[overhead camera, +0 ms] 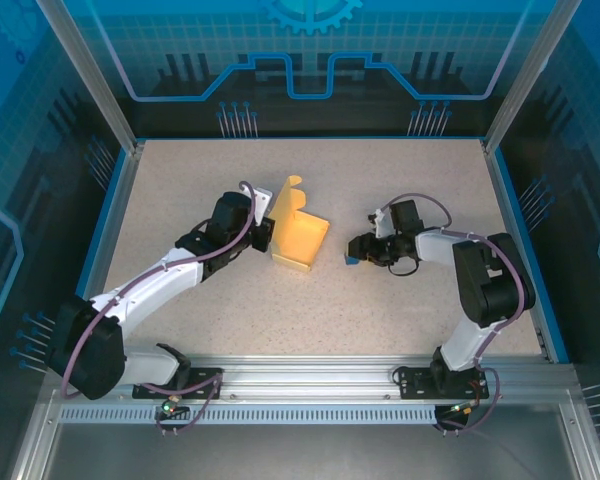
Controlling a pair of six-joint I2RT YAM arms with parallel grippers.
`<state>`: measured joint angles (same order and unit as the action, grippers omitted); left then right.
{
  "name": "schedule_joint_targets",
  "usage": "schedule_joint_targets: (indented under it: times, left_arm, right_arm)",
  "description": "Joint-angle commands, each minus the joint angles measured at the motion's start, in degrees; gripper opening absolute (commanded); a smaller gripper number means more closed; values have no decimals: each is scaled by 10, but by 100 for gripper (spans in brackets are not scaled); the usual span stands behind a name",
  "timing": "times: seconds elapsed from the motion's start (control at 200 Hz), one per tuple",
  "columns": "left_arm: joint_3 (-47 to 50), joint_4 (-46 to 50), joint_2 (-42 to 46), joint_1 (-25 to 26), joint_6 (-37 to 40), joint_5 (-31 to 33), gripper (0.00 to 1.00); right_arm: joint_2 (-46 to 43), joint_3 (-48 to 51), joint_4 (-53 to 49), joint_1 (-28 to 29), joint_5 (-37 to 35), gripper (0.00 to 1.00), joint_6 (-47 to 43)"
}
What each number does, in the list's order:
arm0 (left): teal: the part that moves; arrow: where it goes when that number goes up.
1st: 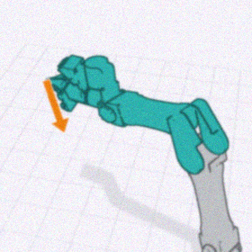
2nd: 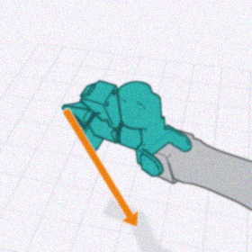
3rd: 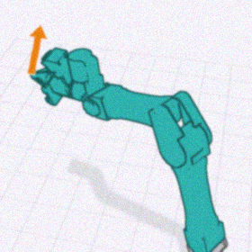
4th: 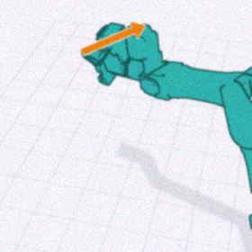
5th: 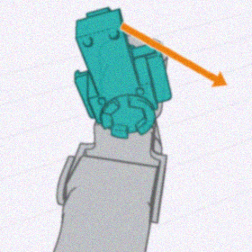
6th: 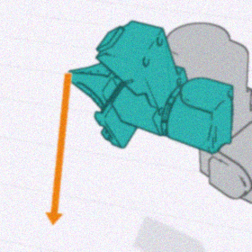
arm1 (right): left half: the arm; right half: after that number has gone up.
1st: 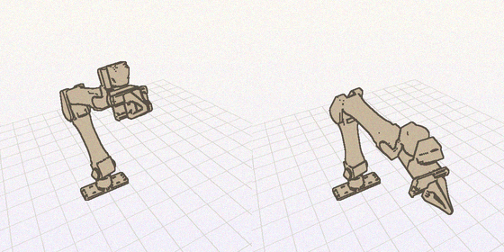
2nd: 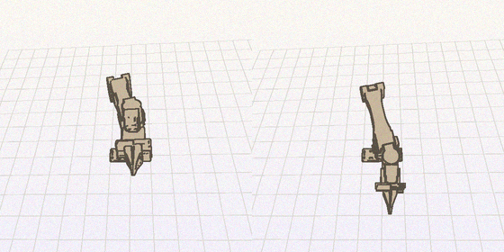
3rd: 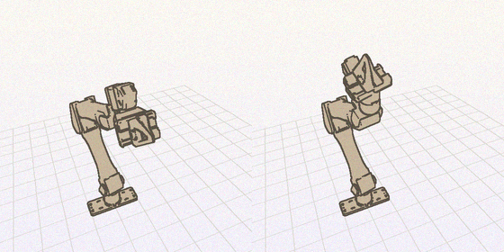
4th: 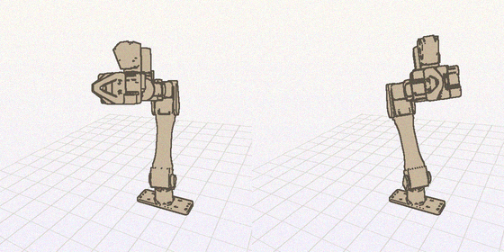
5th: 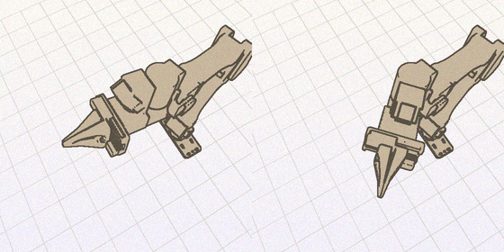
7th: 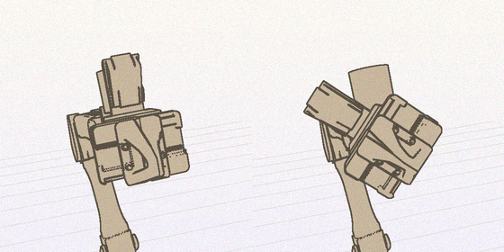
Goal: Fold the paper box
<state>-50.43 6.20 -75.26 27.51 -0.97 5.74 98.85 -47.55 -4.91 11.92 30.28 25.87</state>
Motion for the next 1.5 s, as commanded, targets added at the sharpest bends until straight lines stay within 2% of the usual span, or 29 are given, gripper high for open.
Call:
schedule_joint_targets:
  times: [0.0, 0.075, 0.16, 0.32, 0.435, 0.59, 0.745, 0.871, 1.196, 1.496]
  left_arm:
    - [1, 2, 20, -5, 1, -5, 8]
    - [1, 3, 19, -4, 1, -5, 8]
    - [1, 4, 20, -5, 0, -5, 8]
    - [1, 7, 22, -5, -6, -6, 8]
    - [1, 6, 22, -5, -19, -15, 8]
    - [-3, 9, 18, -5, -38, -24, 8]
    - [-10, 20, 17, -5, -50, -21, 8]
    - [-12, 22, 16, -9, -54, -27, 7]
    - [-16, 27, 14, -16, -50, -35, 7]
    - [-20, 34, 16, -20, -44, -34, 7]
  right_arm:
    - [-11, 11, -23, -2, -14, 49, -26]
    - [-16, 2, -39, 8, -29, 45, -38]
    - [-34, -10, -65, 33, -81, 39, -59]
    - [-91, -25, -91, 109, -204, 33, -92]
    - [-110, -67, -78, 164, -252, 30, -101]
    - [-84, -121, -47, 248, -364, 27, -157]
    - [-30, -168, -23, 295, -468, 29, -258]
    - [9, -179, 15, 324, -521, 30, -347]
    - [62, -172, 71, 339, -569, 30, -468]
    - [99, -168, 91, 344, -591, 31, -530]
